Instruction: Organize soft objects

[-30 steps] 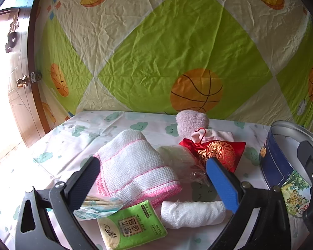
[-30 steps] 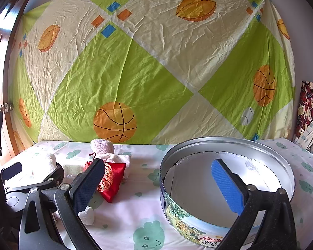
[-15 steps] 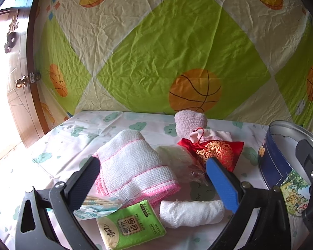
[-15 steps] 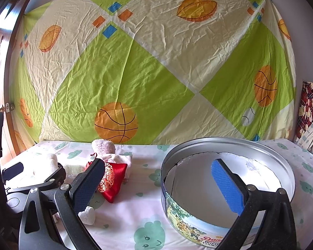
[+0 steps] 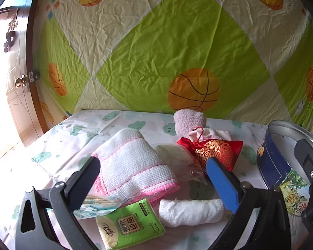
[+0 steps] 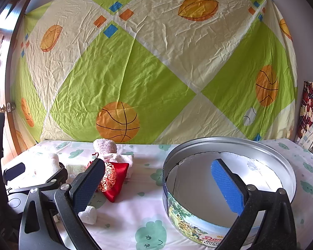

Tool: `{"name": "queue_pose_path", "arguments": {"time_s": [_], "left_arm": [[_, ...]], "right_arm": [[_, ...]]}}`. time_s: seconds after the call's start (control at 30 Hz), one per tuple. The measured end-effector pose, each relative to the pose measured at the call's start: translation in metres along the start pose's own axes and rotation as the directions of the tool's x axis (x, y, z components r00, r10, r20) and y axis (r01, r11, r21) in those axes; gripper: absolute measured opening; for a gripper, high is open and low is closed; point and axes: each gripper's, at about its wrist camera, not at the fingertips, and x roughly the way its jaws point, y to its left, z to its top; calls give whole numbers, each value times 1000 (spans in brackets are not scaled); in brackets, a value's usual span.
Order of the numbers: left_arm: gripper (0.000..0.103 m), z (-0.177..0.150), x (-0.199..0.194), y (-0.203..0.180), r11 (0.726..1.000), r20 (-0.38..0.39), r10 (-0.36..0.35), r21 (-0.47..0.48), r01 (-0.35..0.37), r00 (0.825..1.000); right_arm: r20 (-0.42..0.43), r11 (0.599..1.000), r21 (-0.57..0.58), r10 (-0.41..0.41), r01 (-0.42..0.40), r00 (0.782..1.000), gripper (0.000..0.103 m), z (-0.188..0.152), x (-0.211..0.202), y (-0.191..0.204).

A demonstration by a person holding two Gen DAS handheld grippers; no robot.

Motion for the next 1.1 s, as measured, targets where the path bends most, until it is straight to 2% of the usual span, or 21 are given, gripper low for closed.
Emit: {"name": "queue_pose_path", "arguments": {"time_s": [0.57, 0.73, 0.8, 0.93, 1.03, 1.1], "left_arm": [[103, 0, 1, 1, 1000, -3, -4, -6, 4, 1000], [103, 0, 0, 5, 1000, -8, -16, -6, 16, 1000], [103, -1, -4, 16, 999, -13, -29, -22, 29, 999], [103, -6, -22, 49, 999, -1, 1, -38, -1, 1000], [103, -7, -37, 79, 998, 21, 42, -42, -42, 999], [103, -8, -44, 101, 996, 21, 76, -58, -74, 997]], "right_arm": [[-5, 1000, -3, 12, -12, 1000, 103, 0, 0, 1], [-13, 999, -14, 37, -37, 999, 101, 1, 1, 1], [-16, 999, -19, 50, -51, 999, 97, 1, 2, 2], [-64, 994, -21, 102, -104, 993, 96, -2, 7, 7], [-110, 985, -35, 163, -168, 980, 96, -6, 11, 16], [-147, 973, -46, 219, -228, 965, 96, -10, 13, 24]]}}
